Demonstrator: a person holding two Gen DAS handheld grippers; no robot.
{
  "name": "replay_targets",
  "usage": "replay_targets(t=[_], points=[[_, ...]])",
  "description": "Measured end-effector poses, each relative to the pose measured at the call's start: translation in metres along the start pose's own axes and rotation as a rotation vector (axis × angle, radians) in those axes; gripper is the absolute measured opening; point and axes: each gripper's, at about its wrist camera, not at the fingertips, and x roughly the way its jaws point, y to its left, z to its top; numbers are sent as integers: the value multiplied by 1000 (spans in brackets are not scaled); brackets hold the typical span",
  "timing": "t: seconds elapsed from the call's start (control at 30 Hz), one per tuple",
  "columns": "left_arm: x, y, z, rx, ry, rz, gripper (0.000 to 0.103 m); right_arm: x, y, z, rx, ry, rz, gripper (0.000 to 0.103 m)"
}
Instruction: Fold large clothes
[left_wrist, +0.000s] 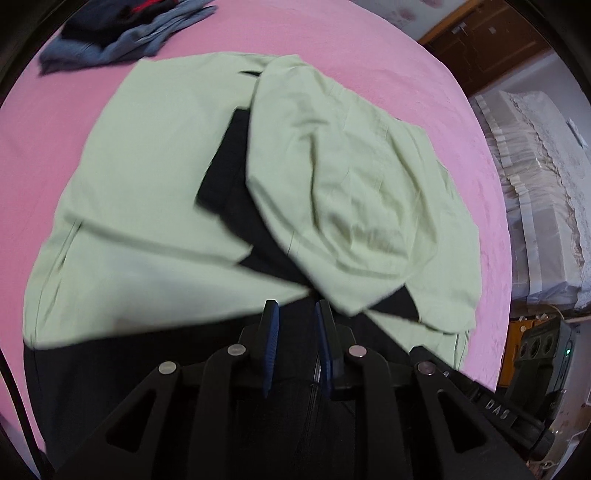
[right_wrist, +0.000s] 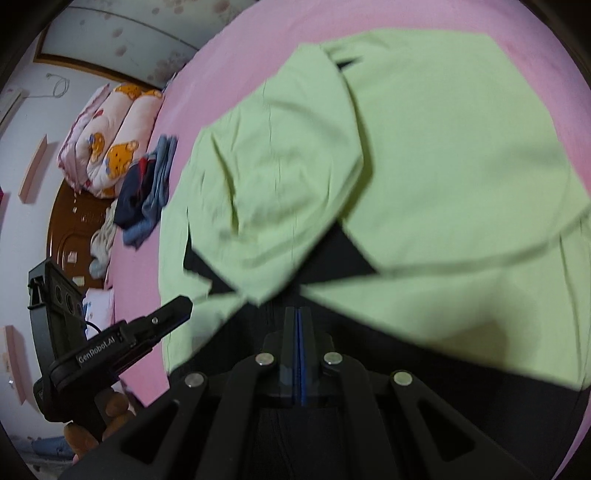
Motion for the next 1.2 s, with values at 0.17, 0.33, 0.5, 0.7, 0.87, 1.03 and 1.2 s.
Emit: replay_targets(t=[0.17, 0.33, 0.5, 0.7, 0.87, 1.03, 1.2], points=[[-8, 15, -38, -27, -6, 19, 25, 2, 1, -42, -22, 59, -7, 0], [-16, 41, -79, -89, 20, 17, 38, -2, -1, -78, -25, 74, -16, 1], [-41, 63, -120, -82, -21, 94, 43, -17, -9, -119, 21, 21, -20, 1], [-83, 81, -163, 28, -70, 135, 49, -50, -20, -170, 71, -79, -58, 1], [-116, 97, -193, 76, -81, 165, 49, -91, -40, -213, 156, -170, -86, 1], [-144, 116, -219, 127, -77, 244, 52, -131, -57, -245, 217, -237, -133, 1], [-154, 136, -237, 111, -16, 249, 64, -158, -81, -263, 268, -254, -189, 1]])
